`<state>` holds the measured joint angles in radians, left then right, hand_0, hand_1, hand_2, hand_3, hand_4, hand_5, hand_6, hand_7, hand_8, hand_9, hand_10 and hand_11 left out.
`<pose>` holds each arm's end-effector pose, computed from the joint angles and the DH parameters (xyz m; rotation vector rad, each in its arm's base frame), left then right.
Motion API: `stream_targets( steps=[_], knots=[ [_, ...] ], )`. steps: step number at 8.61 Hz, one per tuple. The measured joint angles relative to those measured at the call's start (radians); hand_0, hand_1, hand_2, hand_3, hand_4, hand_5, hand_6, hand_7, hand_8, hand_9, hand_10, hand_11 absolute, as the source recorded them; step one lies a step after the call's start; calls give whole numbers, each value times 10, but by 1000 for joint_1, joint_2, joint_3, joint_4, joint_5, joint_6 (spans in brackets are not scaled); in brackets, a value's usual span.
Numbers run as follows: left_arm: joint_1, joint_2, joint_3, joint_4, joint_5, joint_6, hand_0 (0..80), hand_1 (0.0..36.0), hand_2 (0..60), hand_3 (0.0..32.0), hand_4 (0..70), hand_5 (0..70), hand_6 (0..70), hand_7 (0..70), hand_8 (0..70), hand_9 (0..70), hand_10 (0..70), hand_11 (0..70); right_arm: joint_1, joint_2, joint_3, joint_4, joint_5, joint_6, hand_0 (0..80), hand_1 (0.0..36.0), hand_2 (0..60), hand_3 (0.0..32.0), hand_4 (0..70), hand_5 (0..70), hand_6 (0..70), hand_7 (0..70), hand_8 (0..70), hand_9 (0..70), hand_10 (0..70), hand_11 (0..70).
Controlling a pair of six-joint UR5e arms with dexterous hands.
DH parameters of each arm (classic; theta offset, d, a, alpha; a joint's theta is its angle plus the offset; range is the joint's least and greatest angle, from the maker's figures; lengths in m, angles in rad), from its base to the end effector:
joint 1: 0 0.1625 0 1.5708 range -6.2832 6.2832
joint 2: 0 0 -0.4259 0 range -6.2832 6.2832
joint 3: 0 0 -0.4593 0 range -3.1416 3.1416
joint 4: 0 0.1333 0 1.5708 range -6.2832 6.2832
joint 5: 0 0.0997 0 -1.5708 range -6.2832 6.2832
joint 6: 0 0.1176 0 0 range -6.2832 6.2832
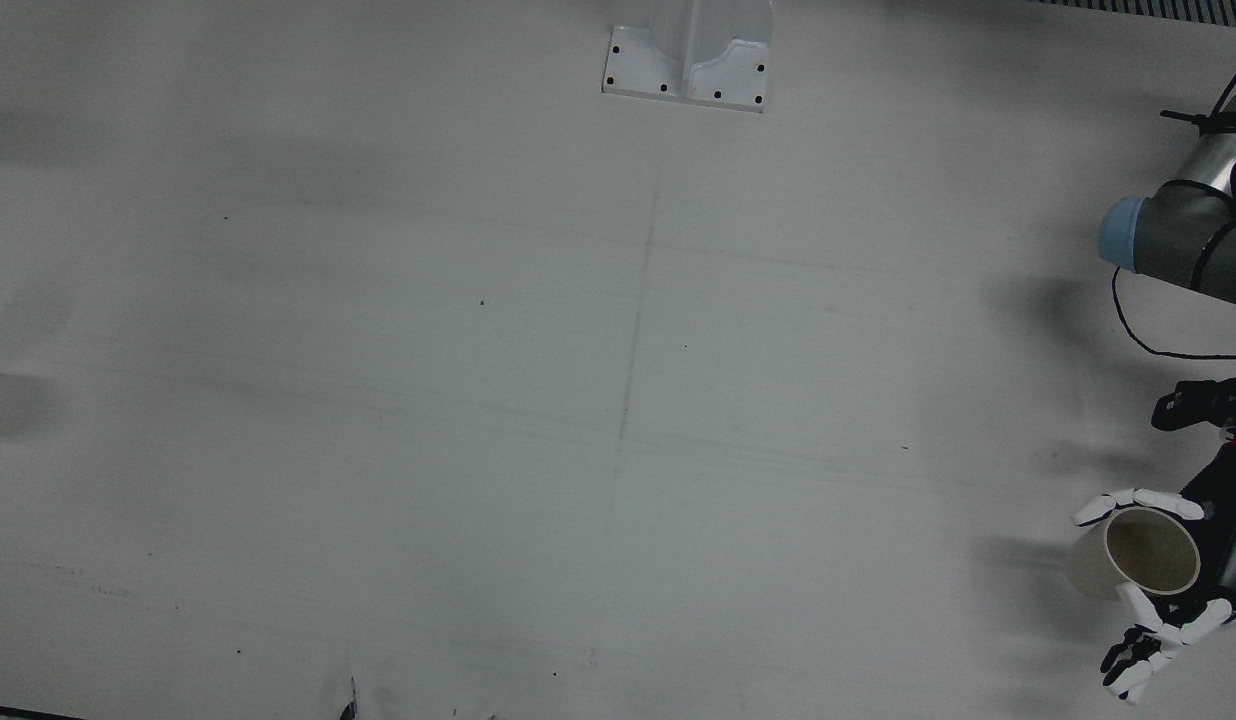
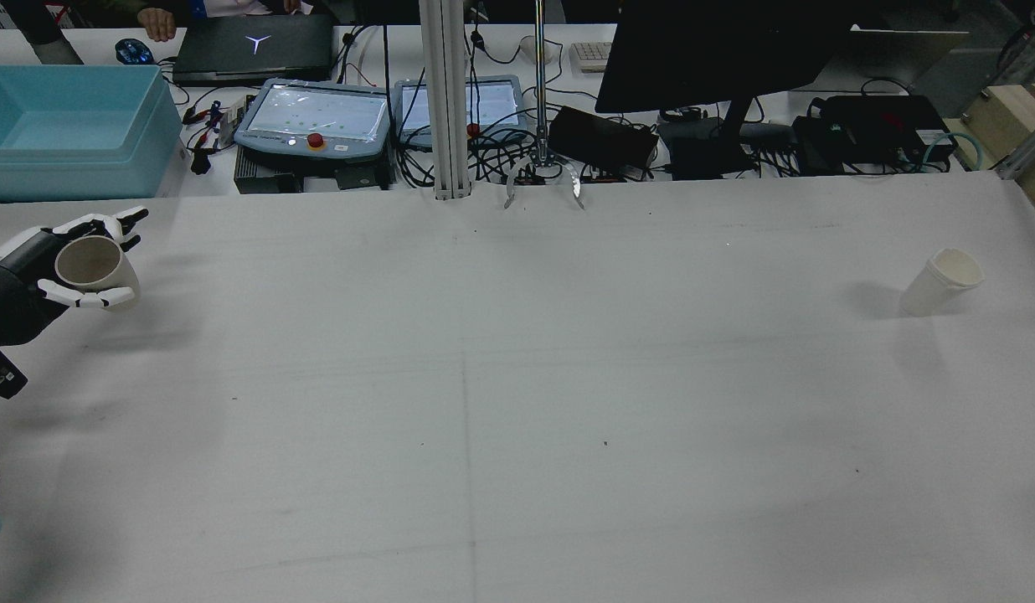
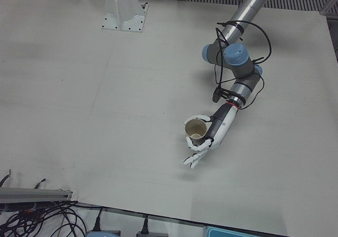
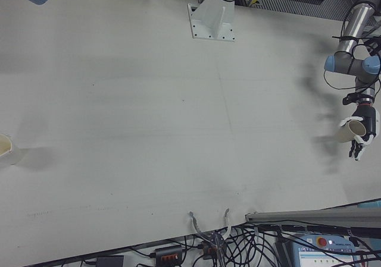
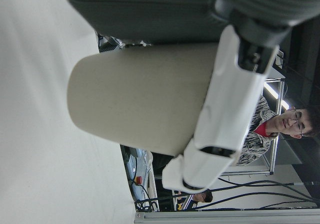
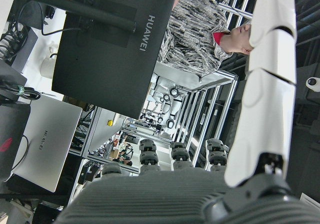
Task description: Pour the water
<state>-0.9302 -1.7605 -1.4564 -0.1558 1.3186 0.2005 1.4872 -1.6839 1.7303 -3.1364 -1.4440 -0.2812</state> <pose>0.2712 -0.6360 0.6172 -0.2671 2.2152 -1.7200 0.1032 -0.5429 0.6579 0.3435 -2.1417 2.0470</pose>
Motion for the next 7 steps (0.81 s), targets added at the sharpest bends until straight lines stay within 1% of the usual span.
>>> stream_targets(
  steps=[1, 2, 3, 4, 5, 7],
  knots=[
    [0, 0, -17, 11, 0, -1, 800, 360, 600, 0, 370, 700, 172, 108, 106, 31, 51, 117, 2, -13, -24, 59, -5, 9, 583, 247, 92, 0, 0, 103, 178, 89, 129, 131, 0, 0],
    [1, 1, -36, 24, 0, -4, 800, 360, 600, 0, 367, 700, 173, 109, 105, 31, 51, 117, 6, -27, -49, 116, -15, 20, 587, 246, 92, 0, 14, 105, 195, 118, 141, 146, 0, 0],
    [1, 1, -60, 45, -1, -9, 800, 360, 600, 0, 367, 700, 173, 109, 105, 32, 51, 117, 10, -40, -79, 172, -27, 30, 586, 243, 92, 0, 36, 106, 208, 133, 150, 157, 0, 0],
    [0, 0, -89, 71, 0, -13, 800, 360, 600, 0, 368, 700, 175, 110, 106, 32, 51, 116, 12, -48, -121, 231, -36, 43, 583, 241, 95, 0, 51, 106, 216, 148, 149, 155, 0, 0],
    [0, 0, -119, 100, 0, -18, 800, 360, 600, 0, 369, 700, 176, 112, 106, 32, 50, 116, 12, -52, -180, 297, -41, 57, 582, 239, 96, 0, 52, 105, 216, 149, 142, 145, 0, 0],
    [2, -5, -157, 149, 1, -25, 800, 360, 600, 0, 369, 700, 176, 113, 105, 32, 50, 115, 9, -51, -340, 431, -43, 69, 583, 242, 90, 0, 36, 103, 211, 147, 125, 123, 0, 0]
  ],
)
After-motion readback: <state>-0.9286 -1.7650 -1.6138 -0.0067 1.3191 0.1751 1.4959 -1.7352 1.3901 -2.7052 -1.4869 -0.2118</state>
